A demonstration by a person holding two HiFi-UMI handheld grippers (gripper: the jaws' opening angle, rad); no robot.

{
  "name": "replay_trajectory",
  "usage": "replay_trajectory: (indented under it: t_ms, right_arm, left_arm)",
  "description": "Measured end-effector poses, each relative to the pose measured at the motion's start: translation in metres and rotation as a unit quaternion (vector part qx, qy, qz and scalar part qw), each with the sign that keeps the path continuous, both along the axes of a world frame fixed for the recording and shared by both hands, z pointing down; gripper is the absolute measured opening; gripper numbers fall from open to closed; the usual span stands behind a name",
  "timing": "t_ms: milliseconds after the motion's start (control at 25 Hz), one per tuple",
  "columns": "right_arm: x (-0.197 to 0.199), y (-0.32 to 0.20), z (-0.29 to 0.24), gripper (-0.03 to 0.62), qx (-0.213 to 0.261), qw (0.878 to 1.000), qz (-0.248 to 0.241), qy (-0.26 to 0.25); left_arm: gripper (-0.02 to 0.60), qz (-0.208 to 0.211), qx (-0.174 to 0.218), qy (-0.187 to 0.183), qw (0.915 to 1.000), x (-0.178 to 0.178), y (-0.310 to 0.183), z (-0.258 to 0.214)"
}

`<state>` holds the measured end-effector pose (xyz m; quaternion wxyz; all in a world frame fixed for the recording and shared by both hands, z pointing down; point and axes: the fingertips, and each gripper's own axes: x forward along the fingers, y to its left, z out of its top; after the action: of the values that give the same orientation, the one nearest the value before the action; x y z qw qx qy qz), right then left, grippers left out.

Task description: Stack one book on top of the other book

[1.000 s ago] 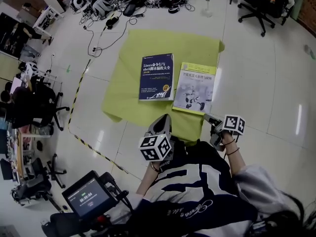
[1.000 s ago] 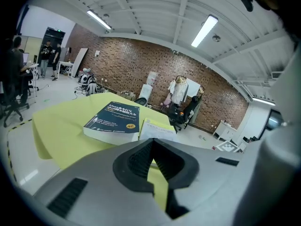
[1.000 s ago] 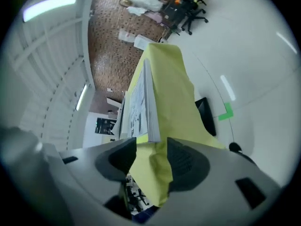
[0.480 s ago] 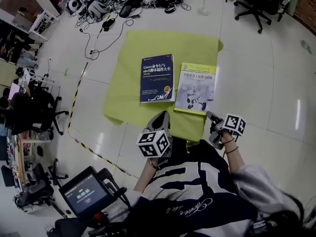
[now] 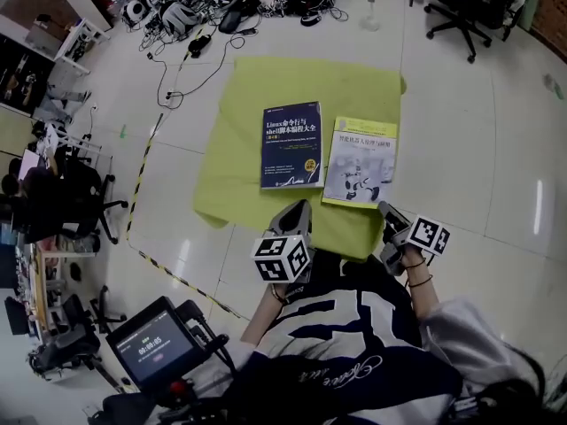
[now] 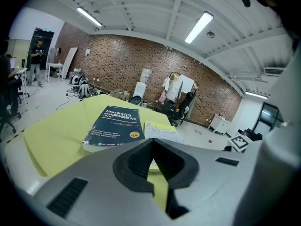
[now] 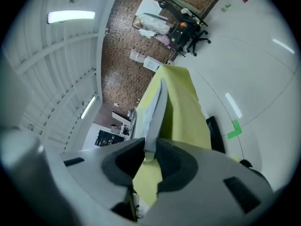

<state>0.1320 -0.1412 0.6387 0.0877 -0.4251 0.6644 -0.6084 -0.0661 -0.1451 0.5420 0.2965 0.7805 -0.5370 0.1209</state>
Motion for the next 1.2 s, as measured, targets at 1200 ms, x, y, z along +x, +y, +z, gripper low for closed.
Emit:
replay_trajectory:
  t_ms: [1200]
  right_arm:
    - [-0.038,-0.089,-0.209,0.078,0.151,0.974,0.001,-0.168]
  left_arm:
    - [0.003,-0.045,0.005,0.044,0.998,-0.06,-0.02,-0.005]
